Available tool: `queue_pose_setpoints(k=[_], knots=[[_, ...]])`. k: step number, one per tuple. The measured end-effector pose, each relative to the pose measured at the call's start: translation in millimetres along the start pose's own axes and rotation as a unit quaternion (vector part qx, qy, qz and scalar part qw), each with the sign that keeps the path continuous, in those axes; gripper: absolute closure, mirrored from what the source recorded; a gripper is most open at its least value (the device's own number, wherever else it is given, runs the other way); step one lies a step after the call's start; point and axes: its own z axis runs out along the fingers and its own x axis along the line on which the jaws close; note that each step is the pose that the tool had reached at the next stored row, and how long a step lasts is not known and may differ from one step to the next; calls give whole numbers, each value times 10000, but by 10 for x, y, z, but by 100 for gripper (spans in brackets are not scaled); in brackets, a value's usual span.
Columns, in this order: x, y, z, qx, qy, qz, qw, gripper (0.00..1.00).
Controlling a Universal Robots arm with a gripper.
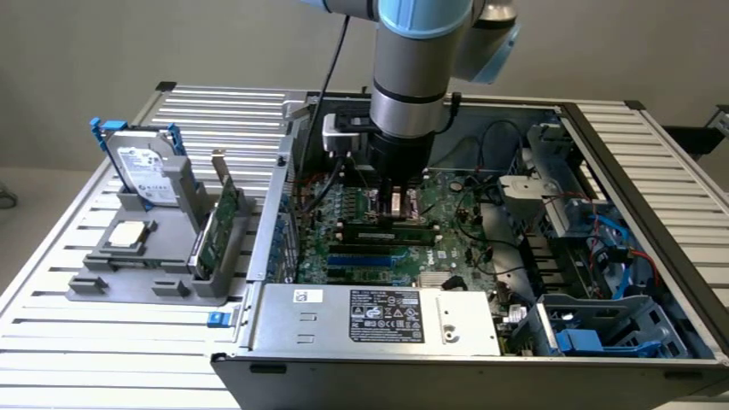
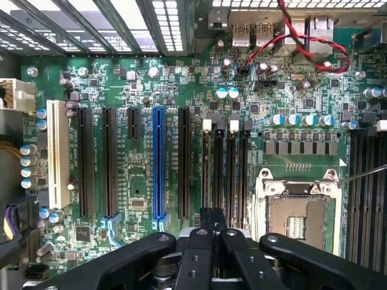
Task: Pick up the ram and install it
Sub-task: 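Press down the ram until it locks into place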
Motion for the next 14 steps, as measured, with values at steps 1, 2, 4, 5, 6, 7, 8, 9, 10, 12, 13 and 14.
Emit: queue_pose_setpoints(k=[1,2,4,5,6,7,8,9,10,12,13,14], knots=[[-3,1,10,0,0,1,10000,89],[-5,1,19,0,0,0,10000,89],[-8,3,37,-1,1,0,10000,89],[-8,5,45,-2,4,1,10000,89],[-9,6,54,-2,6,0,10000,89],[-10,8,66,-2,3,1,10000,89],[-11,8,79,0,3,0,10000,89],[-11,10,90,-1,3,-1,10000,89],[-11,10,99,-2,3,-1,10000,89],[-12,11,100,-3,3,0,10000,89],[-14,11,88,-6,2,0,10000,89],[-16,11,66,-6,-9,1,10000,89]])
